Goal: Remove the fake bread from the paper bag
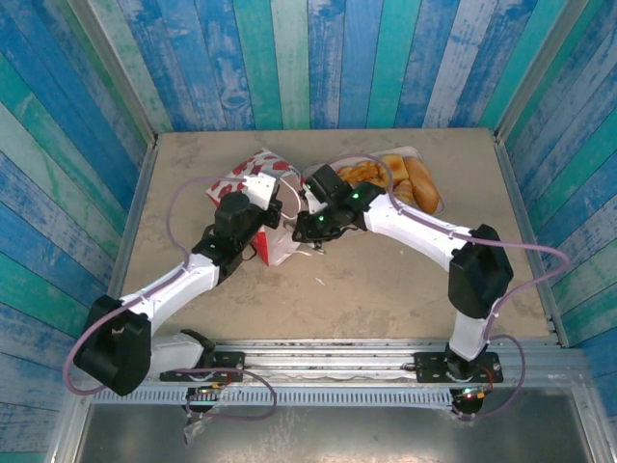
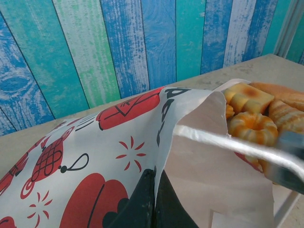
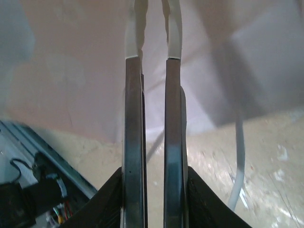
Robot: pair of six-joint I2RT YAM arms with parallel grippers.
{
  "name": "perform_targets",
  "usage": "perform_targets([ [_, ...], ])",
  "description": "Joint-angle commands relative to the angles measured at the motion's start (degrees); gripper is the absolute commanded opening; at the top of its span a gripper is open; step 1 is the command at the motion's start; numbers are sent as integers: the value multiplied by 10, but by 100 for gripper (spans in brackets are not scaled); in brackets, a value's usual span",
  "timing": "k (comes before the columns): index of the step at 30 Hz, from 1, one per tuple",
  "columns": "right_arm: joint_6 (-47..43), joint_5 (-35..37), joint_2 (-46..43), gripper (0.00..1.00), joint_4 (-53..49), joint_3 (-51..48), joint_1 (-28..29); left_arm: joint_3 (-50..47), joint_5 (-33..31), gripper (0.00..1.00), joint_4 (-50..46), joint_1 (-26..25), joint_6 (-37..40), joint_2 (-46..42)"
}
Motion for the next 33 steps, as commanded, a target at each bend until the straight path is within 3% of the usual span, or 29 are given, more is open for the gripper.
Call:
perform_targets([
  [1, 26, -5, 19, 33, 69, 27, -8, -20, 37, 0, 47, 2, 19, -39],
  [13, 59, -36, 68, 41, 159, 17, -21, -23, 44, 0, 59, 2, 26, -45],
  [21, 67, -49, 54, 41, 193, -29, -17, -10, -52, 0, 70, 2, -20, -20],
  [33, 58, -46, 28, 42, 218, -69, 4, 23, -55, 0, 51, 2, -41, 0],
])
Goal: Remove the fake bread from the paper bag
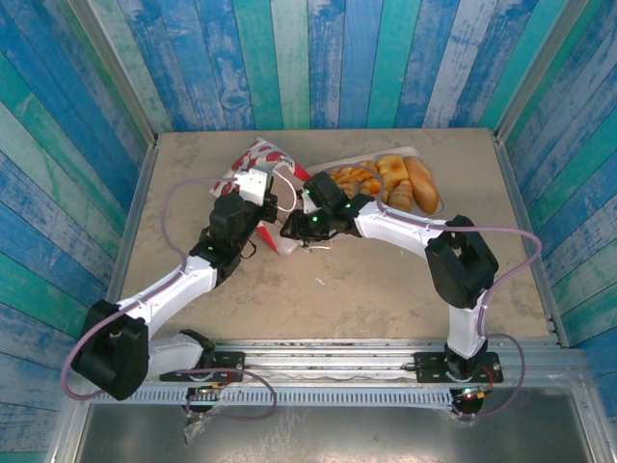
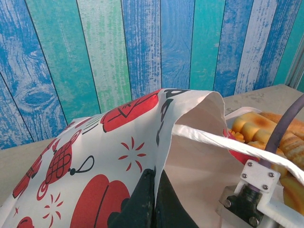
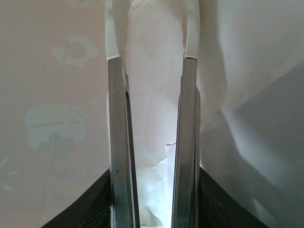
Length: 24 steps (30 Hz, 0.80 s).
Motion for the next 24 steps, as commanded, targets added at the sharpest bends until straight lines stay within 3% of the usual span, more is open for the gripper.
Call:
perform_targets([
  [1, -17, 3, -22, 42, 10, 8, 17, 25, -8, 0, 6, -1, -14, 14],
  [12, -29, 16, 9, 41, -26, 50, 26, 27, 50, 0, -11, -1, 3, 10],
  [24, 34, 39, 23, 45, 65, 37, 3, -10, 90, 0, -9, -1, 28, -55],
])
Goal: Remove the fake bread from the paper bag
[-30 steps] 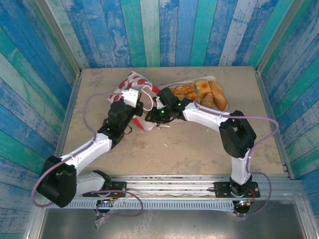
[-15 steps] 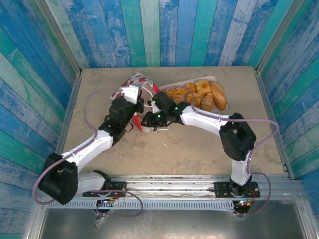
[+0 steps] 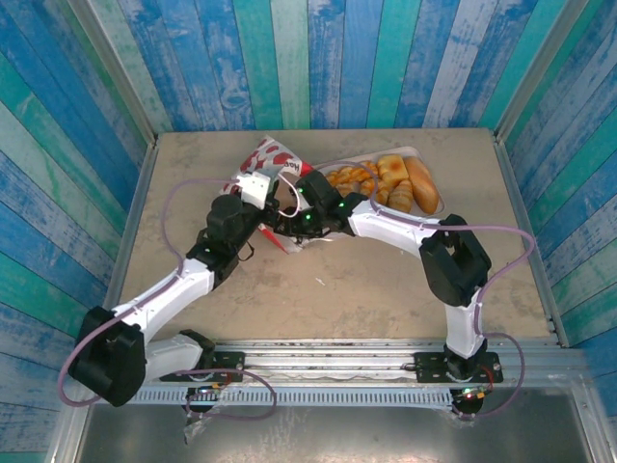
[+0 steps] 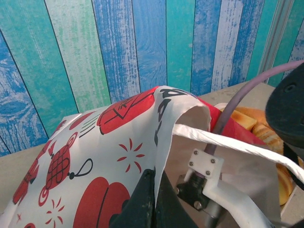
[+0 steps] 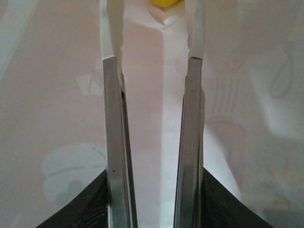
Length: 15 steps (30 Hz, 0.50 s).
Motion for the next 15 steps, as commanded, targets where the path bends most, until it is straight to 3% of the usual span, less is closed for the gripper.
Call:
perform_targets([
  [1, 29, 11, -1, 45, 65, -2, -4, -5, 27, 0, 7, 0, 8, -31],
  [15, 49, 54, -14, 49, 82, -34, -9, 23, 48, 0, -7, 0, 20, -29],
])
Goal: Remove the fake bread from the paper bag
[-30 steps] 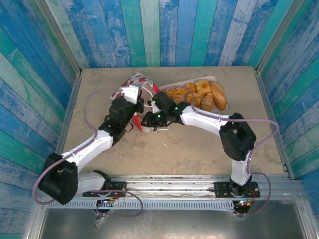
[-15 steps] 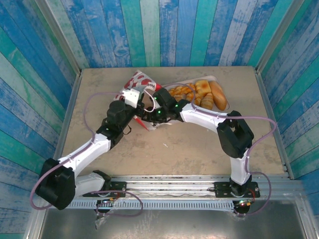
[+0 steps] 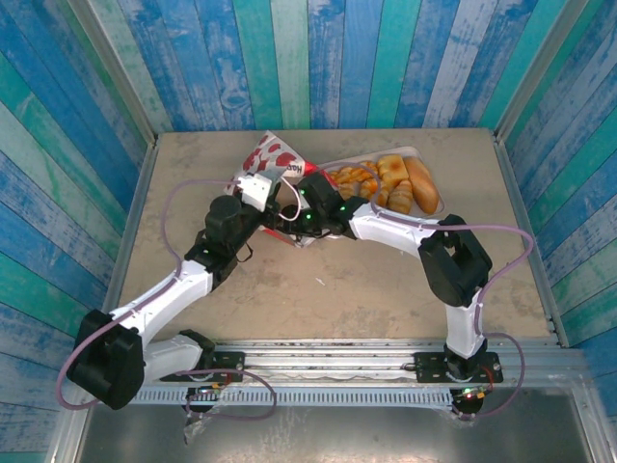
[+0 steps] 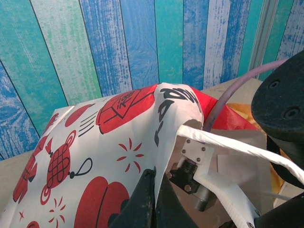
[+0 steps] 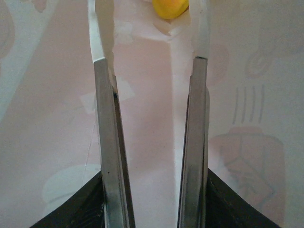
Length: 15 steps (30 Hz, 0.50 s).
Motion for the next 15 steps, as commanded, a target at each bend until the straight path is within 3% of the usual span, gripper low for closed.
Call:
perform_targets([
  [1, 13, 22, -8, 49, 32, -1, -7, 24, 25, 0, 4, -1, 3, -21],
  [15, -7, -17, 54, 51, 79, 52, -11, 14, 42, 0, -21, -1, -7, -12],
])
